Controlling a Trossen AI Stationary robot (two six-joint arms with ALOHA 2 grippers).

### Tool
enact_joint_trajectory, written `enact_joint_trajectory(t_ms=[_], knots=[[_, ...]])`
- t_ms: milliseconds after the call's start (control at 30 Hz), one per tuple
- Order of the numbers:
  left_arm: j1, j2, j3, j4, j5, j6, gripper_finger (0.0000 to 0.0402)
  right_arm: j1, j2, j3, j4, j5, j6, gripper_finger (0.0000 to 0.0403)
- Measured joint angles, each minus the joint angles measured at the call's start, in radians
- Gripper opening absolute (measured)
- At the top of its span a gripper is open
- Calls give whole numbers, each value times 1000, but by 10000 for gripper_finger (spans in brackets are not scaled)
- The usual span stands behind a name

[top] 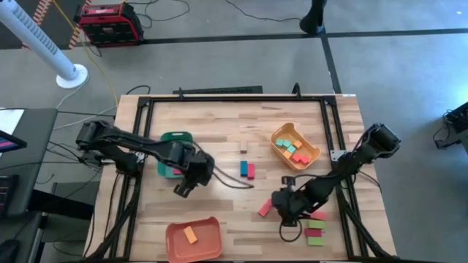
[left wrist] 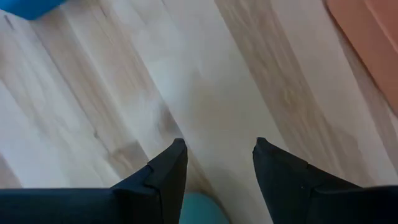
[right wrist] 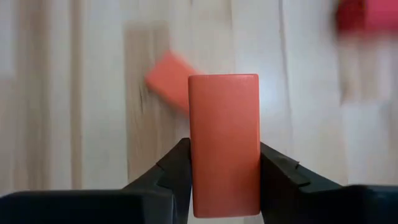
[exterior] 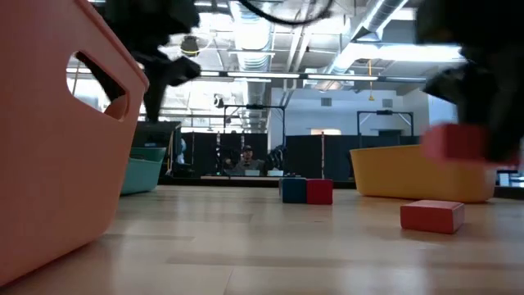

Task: Sort blocks by size
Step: Put the thick top orange rectangular block into the orange bin

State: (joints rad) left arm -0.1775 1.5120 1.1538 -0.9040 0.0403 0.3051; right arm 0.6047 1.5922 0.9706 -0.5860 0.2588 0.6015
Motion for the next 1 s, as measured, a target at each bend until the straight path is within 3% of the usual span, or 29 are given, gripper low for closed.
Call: enact_joint_trajectory(t_ms=[267,567,1000], knots=[[-163,-131,0,-73,-159,-170,166,-99,0,94,317,-1,-358,167],[-292,-276,-9,-64,-299,-350,166,-183,30,111,665,-142,-602,167],[-329,-342,-151,-19,-358,-468,166,-229,375,456,662,-419,-784,168]])
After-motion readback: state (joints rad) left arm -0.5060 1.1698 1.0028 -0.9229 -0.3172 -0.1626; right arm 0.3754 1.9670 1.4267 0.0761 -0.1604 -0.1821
